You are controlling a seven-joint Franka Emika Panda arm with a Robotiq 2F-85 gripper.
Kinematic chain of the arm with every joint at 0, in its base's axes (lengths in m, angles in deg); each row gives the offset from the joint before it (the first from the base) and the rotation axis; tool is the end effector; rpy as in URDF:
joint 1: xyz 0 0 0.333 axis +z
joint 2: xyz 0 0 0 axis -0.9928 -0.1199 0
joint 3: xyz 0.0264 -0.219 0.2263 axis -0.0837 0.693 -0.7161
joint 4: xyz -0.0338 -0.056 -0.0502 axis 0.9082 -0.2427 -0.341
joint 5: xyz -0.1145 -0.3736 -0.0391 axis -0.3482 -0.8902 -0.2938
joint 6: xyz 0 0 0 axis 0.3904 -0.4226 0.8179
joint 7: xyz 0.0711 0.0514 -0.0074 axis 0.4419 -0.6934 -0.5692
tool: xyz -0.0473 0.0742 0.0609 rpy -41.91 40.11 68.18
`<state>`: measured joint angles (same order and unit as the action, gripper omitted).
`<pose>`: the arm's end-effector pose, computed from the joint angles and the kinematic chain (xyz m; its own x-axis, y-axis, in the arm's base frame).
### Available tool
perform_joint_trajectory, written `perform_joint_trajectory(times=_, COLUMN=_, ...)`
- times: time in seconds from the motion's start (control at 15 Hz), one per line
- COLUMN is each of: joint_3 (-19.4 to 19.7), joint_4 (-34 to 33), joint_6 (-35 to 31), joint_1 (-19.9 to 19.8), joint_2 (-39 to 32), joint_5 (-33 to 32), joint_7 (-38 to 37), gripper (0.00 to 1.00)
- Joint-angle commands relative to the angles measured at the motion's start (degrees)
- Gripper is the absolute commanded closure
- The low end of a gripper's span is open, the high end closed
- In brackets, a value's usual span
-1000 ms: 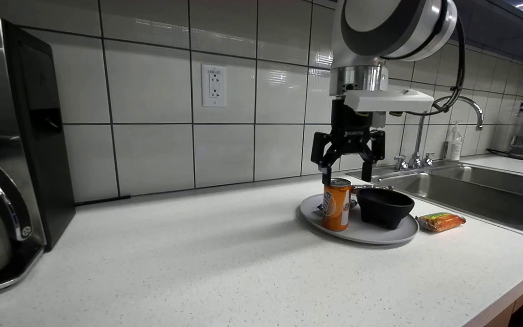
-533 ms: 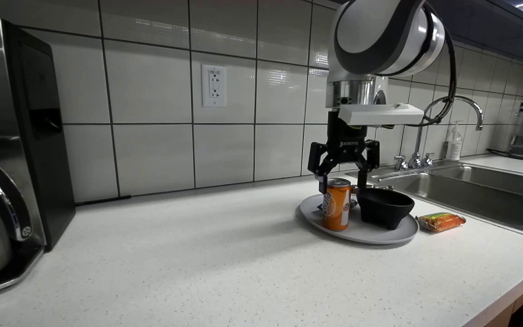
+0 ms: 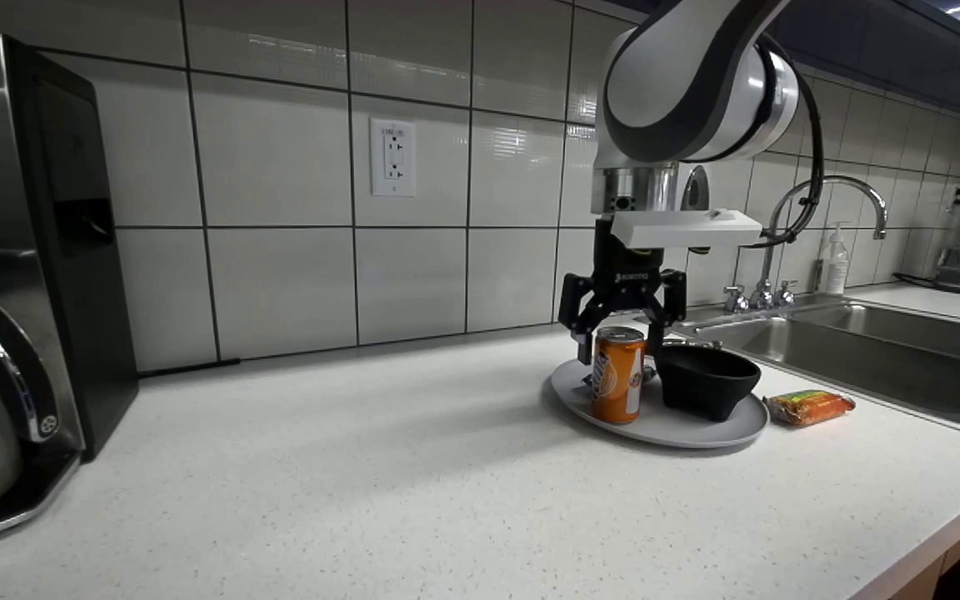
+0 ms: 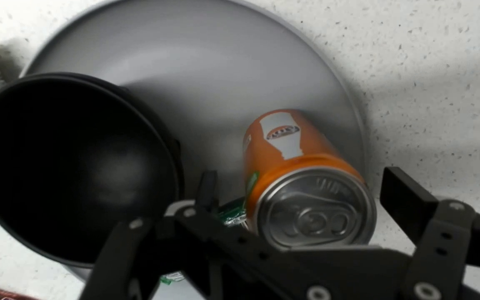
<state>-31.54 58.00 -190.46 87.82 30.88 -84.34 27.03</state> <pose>0.5512 0.0674 0.2782 0.9895 -0.1433 0.0186 -0.1439 -0.9888 0.0393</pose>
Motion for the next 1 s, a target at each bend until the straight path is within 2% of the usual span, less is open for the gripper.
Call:
perform_joint_trajectory(times=0.0, joint_3=0.90, joint_4=-2.03, joint_6=-0.37, joint_1=0.80, joint_2=-1.49, joint_5=-0.30, joint_7=-0.87, gripper=0.00)
perform_joint_trajectory(times=0.07, joint_3=0.89, joint_4=-2.17, joint_6=-0.43, joint_1=0.77, joint_2=-1.67, joint_5=-0.05, joint_7=-0.79, gripper=0.25)
perform_joint_trajectory(times=0.2, joint_3=0.88, joint_4=-2.34, joint_6=-0.49, joint_1=0.83, joint_2=-1.89, joint_5=0.07, joint_7=-0.78, gripper=0.34)
perform_joint_trajectory(times=0.4, joint_3=0.87, joint_4=-2.49, joint_6=-0.26, joint_1=0.86, joint_2=-1.96, joint_5=0.27, joint_7=-0.79, gripper=0.60)
perform_joint_trajectory(times=0.93, joint_3=0.67, joint_4=-2.07, joint_6=0.00, joint_1=1.99, joint_2=0.53, joint_5=-0.29, joint_7=-1.93, gripper=0.62)
